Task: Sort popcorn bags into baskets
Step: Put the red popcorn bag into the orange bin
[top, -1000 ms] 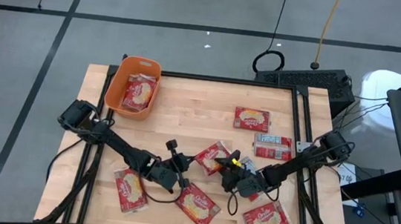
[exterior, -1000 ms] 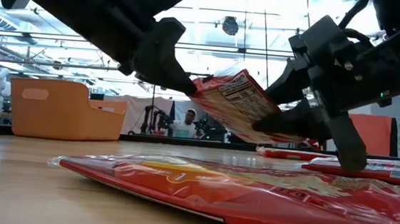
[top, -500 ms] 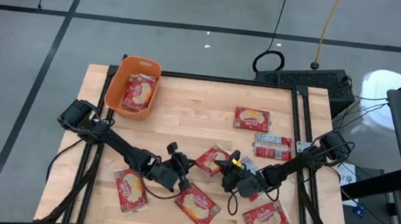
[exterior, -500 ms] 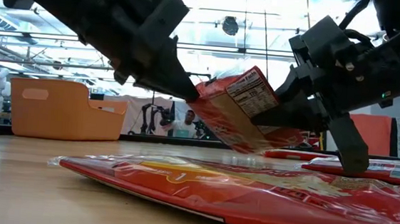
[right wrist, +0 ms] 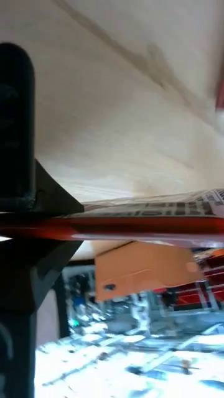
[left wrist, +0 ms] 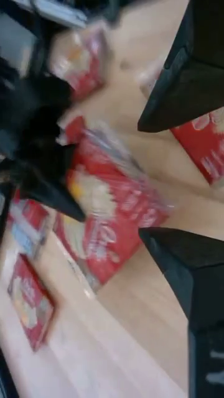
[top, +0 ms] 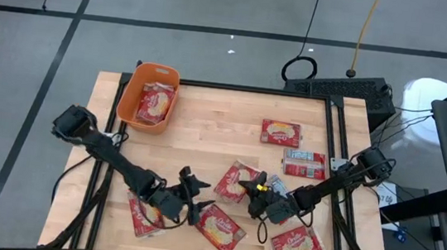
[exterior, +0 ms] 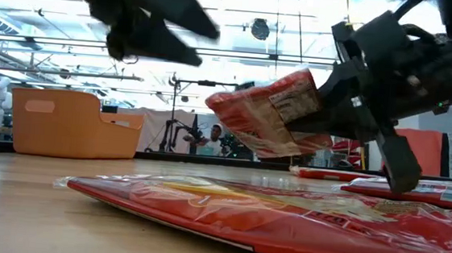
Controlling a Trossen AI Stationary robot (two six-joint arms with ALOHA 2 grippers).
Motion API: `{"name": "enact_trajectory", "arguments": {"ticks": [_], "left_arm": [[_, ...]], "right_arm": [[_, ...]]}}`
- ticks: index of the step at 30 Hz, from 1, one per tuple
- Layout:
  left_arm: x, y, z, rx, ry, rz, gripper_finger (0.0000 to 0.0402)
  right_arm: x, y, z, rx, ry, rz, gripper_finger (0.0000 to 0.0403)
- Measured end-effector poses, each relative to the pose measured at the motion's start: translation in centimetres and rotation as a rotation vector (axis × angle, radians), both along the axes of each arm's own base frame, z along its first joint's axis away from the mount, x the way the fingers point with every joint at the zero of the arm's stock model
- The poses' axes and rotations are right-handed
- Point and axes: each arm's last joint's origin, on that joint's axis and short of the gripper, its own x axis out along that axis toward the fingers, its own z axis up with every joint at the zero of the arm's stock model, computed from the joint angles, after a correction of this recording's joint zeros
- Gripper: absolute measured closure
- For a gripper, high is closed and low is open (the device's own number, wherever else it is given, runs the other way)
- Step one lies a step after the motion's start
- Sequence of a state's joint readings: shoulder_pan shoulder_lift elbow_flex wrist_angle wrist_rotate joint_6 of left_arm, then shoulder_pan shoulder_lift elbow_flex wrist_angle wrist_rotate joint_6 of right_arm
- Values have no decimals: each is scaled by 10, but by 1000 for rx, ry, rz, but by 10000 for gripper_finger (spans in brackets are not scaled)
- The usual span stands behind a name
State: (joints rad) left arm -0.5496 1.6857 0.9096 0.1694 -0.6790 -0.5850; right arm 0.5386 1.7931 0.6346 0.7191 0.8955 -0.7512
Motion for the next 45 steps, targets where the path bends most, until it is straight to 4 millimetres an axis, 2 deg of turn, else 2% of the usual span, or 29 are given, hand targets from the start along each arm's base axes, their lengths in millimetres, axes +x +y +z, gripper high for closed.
{"name": "enact_trajectory", "arguments": {"ticks": [3,7,9,12,18,27,36,41,45], "left_arm": [[-12,-2,12,-26,-33,70,136],[-22,9,20,-217,-96,290,161],[-18,14,27,-285,-145,339,177],[-22,16,30,-268,-129,313,198],[-15,9,44,-309,-219,224,219],[-14,10,50,-510,-269,250,204],[-3,26,47,-546,-177,144,256],[5,41,46,-508,-173,165,285],[6,43,47,-492,-183,149,289]], "right_arm": [[-3,8,2,-116,29,76,375],[-9,24,8,-329,65,208,377],[-12,32,12,-404,53,253,377],[-11,43,22,-482,26,253,377],[-4,56,38,-633,46,219,377],[3,61,49,-752,72,237,378],[8,58,72,-803,-59,189,378],[16,48,71,-842,-34,201,378],[17,46,70,-839,-25,193,378]]}}
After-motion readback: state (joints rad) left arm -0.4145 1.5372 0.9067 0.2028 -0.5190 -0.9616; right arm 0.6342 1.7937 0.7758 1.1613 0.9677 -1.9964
